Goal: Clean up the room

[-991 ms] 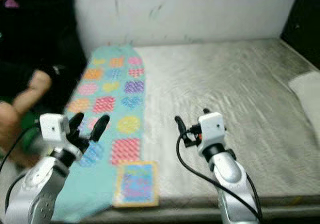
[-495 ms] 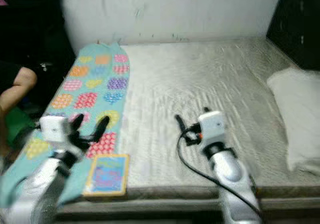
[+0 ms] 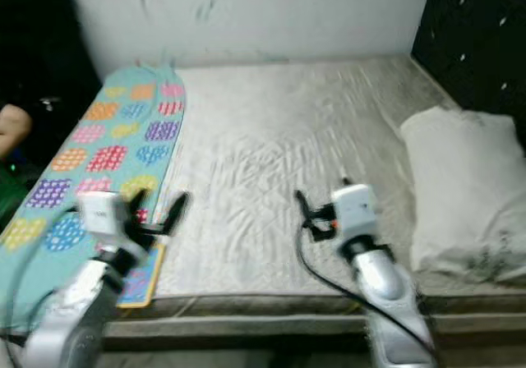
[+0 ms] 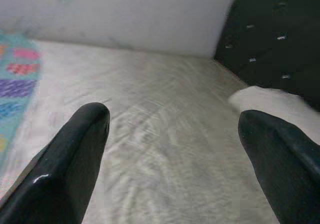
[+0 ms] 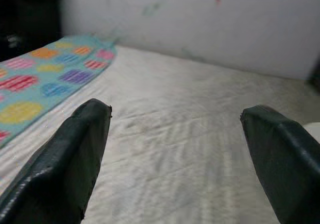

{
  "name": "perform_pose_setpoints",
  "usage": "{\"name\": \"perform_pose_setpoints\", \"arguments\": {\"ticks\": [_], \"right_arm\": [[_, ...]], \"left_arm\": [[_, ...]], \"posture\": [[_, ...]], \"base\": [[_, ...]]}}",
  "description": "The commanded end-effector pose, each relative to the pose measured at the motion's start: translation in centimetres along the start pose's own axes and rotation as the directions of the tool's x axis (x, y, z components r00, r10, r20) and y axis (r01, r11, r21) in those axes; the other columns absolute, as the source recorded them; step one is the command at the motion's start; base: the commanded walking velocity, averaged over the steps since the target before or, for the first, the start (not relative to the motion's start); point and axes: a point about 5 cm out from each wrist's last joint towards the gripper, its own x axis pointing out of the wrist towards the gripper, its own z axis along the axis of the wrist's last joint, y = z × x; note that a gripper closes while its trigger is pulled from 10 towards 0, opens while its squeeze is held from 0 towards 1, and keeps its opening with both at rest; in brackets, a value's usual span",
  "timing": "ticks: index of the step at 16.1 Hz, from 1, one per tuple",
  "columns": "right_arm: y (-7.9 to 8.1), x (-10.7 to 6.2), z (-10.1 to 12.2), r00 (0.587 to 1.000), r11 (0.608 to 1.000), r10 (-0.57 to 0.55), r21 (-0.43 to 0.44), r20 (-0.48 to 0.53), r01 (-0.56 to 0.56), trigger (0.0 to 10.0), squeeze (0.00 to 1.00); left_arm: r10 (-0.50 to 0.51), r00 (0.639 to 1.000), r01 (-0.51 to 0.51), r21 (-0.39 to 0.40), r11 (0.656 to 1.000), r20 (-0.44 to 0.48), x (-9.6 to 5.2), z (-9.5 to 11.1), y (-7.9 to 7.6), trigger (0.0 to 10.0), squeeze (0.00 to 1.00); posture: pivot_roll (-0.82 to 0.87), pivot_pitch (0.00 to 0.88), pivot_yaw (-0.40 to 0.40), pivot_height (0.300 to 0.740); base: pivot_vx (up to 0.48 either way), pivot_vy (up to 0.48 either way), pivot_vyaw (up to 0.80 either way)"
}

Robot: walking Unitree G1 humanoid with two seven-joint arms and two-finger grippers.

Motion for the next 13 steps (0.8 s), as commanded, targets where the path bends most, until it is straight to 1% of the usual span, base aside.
{"name": "perform_pose_setpoints", "arguments": {"ticks": [1,2,3,4,6,7,10,13], "right_arm": [[0.72,0.35,0.46,1.000,1.000,0.021,0.006,0.021,-0.021,10.0,0.00],[0.71,0.36,0.46,1.000,1.000,0.020,0.006,0.021,-0.021,10.0,0.00],[0.72,0.36,0.46,1.000,1.000,0.021,0.006,0.022,-0.021,10.0,0.00],[0.72,0.36,0.45,1.000,1.000,0.021,0.005,0.022,-0.021,10.0,0.00],[0.71,0.35,0.47,1.000,1.000,0.022,0.005,0.022,-0.022,10.0,0.00],[0.69,0.36,0.47,1.000,1.000,0.022,0.005,0.023,-0.022,10.0,0.00],[0.72,0.38,0.48,0.999,1.000,0.022,0.004,0.024,-0.022,10.0,0.00],[0.70,0.41,0.48,0.999,1.000,0.024,0.002,0.024,-0.024,10.0,0.00]], "left_arm": [[0.030,0.999,-0.031,0.027,0.999,0.010,-0.29,0.50,0.95,10.0,0.00],[0.030,0.999,-0.030,0.028,0.999,0.010,-0.27,0.51,0.94,10.0,0.00],[0.035,0.999,-0.035,0.010,0.999,0.019,-0.27,0.54,0.95,10.0,0.00],[0.015,0.999,-0.015,0.019,1.000,0.041,-0.31,0.80,0.86,10.0,0.00],[-0.005,0.999,0.004,0.017,1.000,0.047,-0.38,0.88,0.70,10.0,0.00],[-0.031,0.998,0.031,0.013,0.999,0.054,-0.43,0.95,0.44,10.0,0.00],[-0.042,0.997,0.042,0.012,0.999,0.058,-0.41,0.97,0.35,10.0,0.00],[-0.054,0.997,0.054,0.012,0.998,0.061,-0.37,0.99,0.29,10.0,0.00]], "posture": [[-0.11,0.000,0.067,0.740],[-0.11,0.000,0.067,0.740],[-0.11,0.000,0.067,0.740],[-0.11,0.000,0.067,0.740],[-0.11,0.000,0.067,0.740],[-0.11,0.000,0.067,0.740],[-0.11,0.000,0.067,0.740],[-0.11,0.000,0.067,0.740]], "base": [[0.000,-0.255,0.00],[0.000,-0.255,0.00],[0.000,0.000,0.00],[0.000,0.000,0.00],[0.000,0.000,0.00],[0.000,0.000,0.00],[0.000,0.000,0.00],[0.255,0.000,0.00]]}}
